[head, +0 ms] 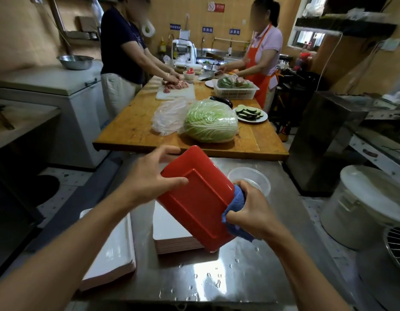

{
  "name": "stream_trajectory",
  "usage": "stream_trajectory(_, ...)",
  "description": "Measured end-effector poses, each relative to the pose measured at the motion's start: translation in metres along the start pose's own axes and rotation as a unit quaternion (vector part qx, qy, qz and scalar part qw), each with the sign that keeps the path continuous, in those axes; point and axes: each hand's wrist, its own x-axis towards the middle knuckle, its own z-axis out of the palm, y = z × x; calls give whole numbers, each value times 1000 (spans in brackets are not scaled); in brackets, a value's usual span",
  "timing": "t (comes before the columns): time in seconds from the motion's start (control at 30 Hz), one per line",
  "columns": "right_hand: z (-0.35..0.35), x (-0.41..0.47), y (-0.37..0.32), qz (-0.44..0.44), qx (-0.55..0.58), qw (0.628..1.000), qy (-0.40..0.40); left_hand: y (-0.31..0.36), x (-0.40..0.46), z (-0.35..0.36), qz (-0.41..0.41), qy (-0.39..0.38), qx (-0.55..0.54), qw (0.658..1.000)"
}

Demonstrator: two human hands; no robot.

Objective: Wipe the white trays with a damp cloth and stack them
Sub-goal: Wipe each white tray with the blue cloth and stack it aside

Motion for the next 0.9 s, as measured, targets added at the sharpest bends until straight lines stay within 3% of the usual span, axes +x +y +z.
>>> stream_trajectory(0.07, -7, 2, -2, -27, -30, 999, -10, 1, 5, -4, -17, -98, -58, 993)
stream_trajectory(0.13, -11, 4, -5, -41, -44, 998, -19, 0, 2, -2, -36, -125, -134, 982)
stream_trajectory(0.53, 20, 24, -49, -216, -118, 967, 66, 4, -16, 20, -101, -13, -279, 955)
stream_trajectory(0.63, 12, 23, -32, -213, -151, 961, 91, -6, -20, 10, -134, 1, -335, 933)
stream_trajectory(0.77, 5, 20, -9, -171, -109, 976, 80, -19, -22, 8, -172, 8, -363, 916)
stream_trajectory(0.9, 13, 16, 0, -182, -113, 973, 90, -28, -16, 16, -231, 23, -404, 885)
